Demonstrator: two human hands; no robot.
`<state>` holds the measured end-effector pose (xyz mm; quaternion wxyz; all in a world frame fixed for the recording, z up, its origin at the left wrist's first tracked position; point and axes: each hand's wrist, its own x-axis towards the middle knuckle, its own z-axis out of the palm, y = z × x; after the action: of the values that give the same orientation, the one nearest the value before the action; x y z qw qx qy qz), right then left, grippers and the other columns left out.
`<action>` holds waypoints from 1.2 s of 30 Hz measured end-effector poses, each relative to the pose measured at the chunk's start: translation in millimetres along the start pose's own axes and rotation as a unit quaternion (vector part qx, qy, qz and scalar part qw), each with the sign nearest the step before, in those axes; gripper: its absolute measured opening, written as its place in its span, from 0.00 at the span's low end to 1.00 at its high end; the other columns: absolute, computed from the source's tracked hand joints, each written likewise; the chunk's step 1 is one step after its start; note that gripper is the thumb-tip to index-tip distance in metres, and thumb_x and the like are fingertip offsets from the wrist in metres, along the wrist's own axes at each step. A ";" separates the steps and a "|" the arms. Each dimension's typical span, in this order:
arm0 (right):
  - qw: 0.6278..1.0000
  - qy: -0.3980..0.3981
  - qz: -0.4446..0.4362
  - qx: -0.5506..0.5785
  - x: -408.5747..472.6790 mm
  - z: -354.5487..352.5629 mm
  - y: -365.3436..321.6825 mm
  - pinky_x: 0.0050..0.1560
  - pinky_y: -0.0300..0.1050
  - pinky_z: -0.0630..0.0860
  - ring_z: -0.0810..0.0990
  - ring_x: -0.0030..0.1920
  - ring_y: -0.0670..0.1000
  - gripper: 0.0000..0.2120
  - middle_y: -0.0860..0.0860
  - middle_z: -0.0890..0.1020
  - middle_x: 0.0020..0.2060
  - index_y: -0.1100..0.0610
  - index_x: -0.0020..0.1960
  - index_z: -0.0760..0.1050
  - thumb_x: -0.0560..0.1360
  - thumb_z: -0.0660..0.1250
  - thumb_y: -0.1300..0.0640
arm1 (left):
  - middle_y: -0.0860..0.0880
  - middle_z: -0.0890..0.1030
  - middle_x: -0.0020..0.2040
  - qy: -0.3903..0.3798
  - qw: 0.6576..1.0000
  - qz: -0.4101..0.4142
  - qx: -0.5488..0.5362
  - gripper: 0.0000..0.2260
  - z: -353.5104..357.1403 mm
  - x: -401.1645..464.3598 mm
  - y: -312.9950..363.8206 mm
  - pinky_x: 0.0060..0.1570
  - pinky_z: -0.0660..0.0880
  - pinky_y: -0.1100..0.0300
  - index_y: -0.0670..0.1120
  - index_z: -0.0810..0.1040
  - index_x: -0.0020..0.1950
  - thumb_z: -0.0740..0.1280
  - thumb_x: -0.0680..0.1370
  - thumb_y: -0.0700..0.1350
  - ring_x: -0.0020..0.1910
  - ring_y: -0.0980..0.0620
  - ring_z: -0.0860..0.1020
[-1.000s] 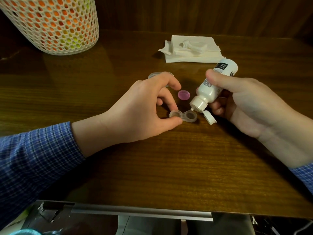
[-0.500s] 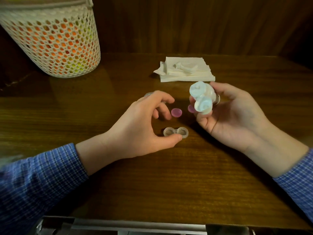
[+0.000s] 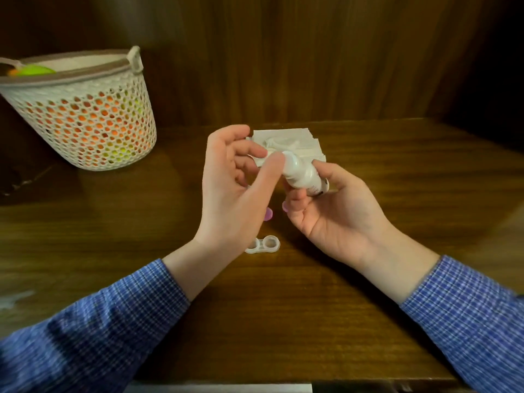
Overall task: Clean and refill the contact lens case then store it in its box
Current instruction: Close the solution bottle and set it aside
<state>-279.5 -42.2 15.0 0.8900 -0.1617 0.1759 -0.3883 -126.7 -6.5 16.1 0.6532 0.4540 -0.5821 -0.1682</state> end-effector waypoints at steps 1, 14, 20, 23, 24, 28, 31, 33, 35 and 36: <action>1.000 0.001 -0.003 0.004 0.2 0.0 0.6 0.40 0.38 0.80 0.81 0.35 0.50 0.23 0.61 0.83 0.48 0.58 0.72 0.70 0.79 0.67 0.56 | 0.49 0.79 0.50 0.026 1.000 0.004 0.008 0.20 2.3 2.1 2.1 0.36 0.76 0.70 0.47 0.70 0.65 0.73 0.77 0.47 0.42 0.54 0.79; 0.961 -0.006 -0.094 -0.259 -5.5 1.3 -3.6 0.28 0.37 0.70 0.74 0.27 0.47 0.22 0.54 0.82 0.34 0.57 0.65 0.77 0.78 0.68 0.45 | 0.41 0.78 0.57 -0.010 0.971 0.176 0.160 0.17 -3.0 -2.1 1.5 0.51 0.73 0.62 0.34 0.77 0.64 0.66 0.77 0.41 0.53 0.48 0.76; 0.837 0.015 -0.174 -0.519 -8.2 -2.3 17.4 0.27 0.34 0.69 0.76 0.30 0.42 0.20 0.46 0.79 0.29 0.58 0.52 0.78 0.83 0.59 0.42 | 0.43 0.77 0.57 -0.054 0.996 0.058 0.048 0.19 -7.0 -7.7 -0.3 0.42 0.77 0.64 0.42 0.75 0.67 0.64 0.77 0.45 0.50 0.48 0.77; 0.785 0.025 -0.239 -0.572 -8.9 -6.7 20.1 0.30 0.38 0.71 0.77 0.32 0.46 0.20 0.48 0.80 0.31 0.58 0.47 0.78 0.83 0.59 0.42 | 0.44 0.77 0.56 -0.067 0.996 0.055 0.038 0.20 -6.9 -10.1 -0.1 0.46 0.78 0.45 0.44 0.75 0.67 0.64 0.75 0.46 0.51 0.44 0.76; 0.766 0.026 -0.260 -0.588 -9.2 -8.4 20.3 0.31 0.40 0.71 0.77 0.33 0.48 0.21 0.51 0.80 0.32 0.58 0.46 0.78 0.83 0.59 0.41 | 0.43 0.77 0.56 -0.072 0.995 0.063 0.033 0.21 -7.4 -10.3 -0.4 0.47 0.77 0.42 0.44 0.75 0.67 0.64 0.74 0.45 0.51 0.42 0.76; 0.727 0.029 -0.293 -0.621 -9.6 -15.0 22.0 0.33 0.42 0.73 0.78 0.34 0.49 0.24 0.55 0.81 0.35 0.57 0.47 0.78 0.79 0.58 0.37 | 0.42 0.77 0.54 -0.105 0.991 0.081 0.033 0.21 -10.1 -9.1 -3.4 0.48 0.75 0.38 0.42 0.75 0.66 0.64 0.73 0.44 0.51 0.39 0.76; 0.729 0.017 -0.291 -0.619 -8.6 -14.6 20.3 0.33 0.40 0.73 0.79 0.35 0.47 0.20 0.51 0.81 0.36 0.55 0.49 0.77 0.79 0.59 0.38 | 0.45 0.75 0.57 -0.137 0.988 0.073 0.014 0.23 -11.5 -7.9 -2.0 0.48 0.78 0.38 0.42 0.73 0.69 0.65 0.73 0.42 0.53 0.41 0.75; 0.738 -0.017 -0.265 -0.621 -7.3 -11.8 14.9 0.36 0.42 0.76 0.80 0.37 0.47 0.18 0.49 0.81 0.38 0.54 0.53 0.76 0.80 0.60 0.40 | 0.47 0.75 0.59 -0.152 0.984 0.094 0.020 0.24 -11.9 -5.9 -0.9 0.53 0.78 0.44 0.41 0.72 0.70 0.65 0.74 0.42 0.56 0.46 0.75; 0.742 -0.059 -0.226 -0.628 -7.7 -9.7 6.7 0.44 0.52 0.81 0.84 0.43 0.53 0.16 0.51 0.84 0.43 0.55 0.58 0.75 0.80 0.62 0.43 | 0.48 0.76 0.61 -0.157 0.978 0.124 0.065 0.23 -9.4 -4.4 1.0 0.58 0.75 0.48 0.40 0.73 0.69 0.66 0.74 0.41 0.59 0.46 0.74; 0.732 -0.072 -0.216 -0.642 -8.5 -9.2 2.5 0.49 0.59 0.82 0.84 0.47 0.57 0.15 0.54 0.85 0.46 0.56 0.60 0.75 0.81 0.64 0.46 | 0.47 0.76 0.62 -0.159 0.975 0.130 0.087 0.23 -6.7 -4.3 3.4 0.60 0.74 0.47 0.40 0.74 0.69 0.67 0.74 0.40 0.61 0.46 0.74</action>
<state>-287.4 -35.6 7.3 0.4771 -0.7555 0.2787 -0.3519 -122.8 1.2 16.8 0.5264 0.3968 -0.7452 -0.1009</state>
